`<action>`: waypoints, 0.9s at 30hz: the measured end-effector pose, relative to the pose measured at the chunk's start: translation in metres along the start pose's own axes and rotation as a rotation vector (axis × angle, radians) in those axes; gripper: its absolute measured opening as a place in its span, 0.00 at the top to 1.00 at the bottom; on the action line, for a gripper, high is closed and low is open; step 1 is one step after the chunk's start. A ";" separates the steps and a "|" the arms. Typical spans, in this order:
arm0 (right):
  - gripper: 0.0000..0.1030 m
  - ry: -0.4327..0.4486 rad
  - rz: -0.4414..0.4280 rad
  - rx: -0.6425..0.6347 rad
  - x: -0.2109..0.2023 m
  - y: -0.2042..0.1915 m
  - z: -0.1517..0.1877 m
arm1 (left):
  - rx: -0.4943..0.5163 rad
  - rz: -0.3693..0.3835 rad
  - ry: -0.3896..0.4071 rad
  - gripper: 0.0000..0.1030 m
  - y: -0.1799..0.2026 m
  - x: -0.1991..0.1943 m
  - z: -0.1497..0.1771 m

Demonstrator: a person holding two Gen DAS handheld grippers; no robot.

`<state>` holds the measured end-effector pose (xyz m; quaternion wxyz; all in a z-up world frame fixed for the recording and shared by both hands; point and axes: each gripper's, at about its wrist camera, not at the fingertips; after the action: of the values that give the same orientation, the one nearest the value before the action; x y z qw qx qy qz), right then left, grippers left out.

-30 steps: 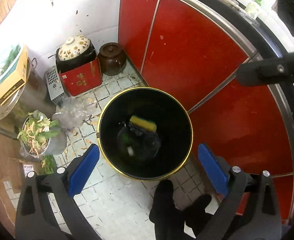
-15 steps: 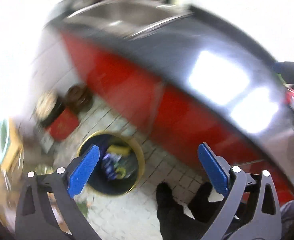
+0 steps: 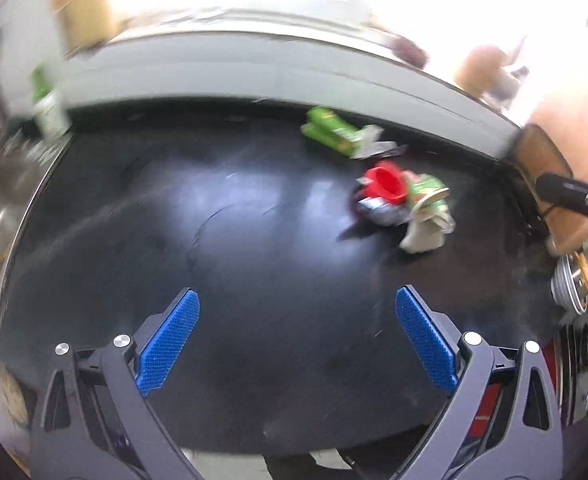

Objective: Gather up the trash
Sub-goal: 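Bring both empty tools back over the remaining trash on the countertop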

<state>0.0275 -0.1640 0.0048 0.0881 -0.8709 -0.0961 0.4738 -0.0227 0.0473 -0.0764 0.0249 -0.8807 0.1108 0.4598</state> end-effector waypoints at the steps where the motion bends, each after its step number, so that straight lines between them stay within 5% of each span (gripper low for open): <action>1: 0.10 0.003 0.003 0.019 -0.001 0.013 0.001 | 0.032 0.004 0.001 0.07 0.011 0.006 -0.011; 11: 0.10 -0.016 0.000 0.105 0.010 0.063 -0.008 | 0.130 0.005 -0.042 0.07 0.048 0.038 -0.045; 19: 0.10 -0.073 -0.022 0.126 0.051 0.079 -0.030 | 0.102 0.013 -0.070 0.07 0.045 0.072 -0.077; 27: 0.10 -0.159 -0.028 0.148 0.119 0.100 -0.056 | 0.019 0.024 -0.117 0.07 0.036 0.145 -0.142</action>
<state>0.1465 -0.2346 -0.0859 0.1507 -0.8204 -0.0795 0.5459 0.1636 -0.0338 -0.1107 0.0342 -0.8506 0.1242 0.5098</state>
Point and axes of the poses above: each gripper's, at about its wrist camera, not at the fingertips, and x roughly the way its jaws point, y to its right, z to its underside, and after that the axes turned 10 degrees about x, right-handed
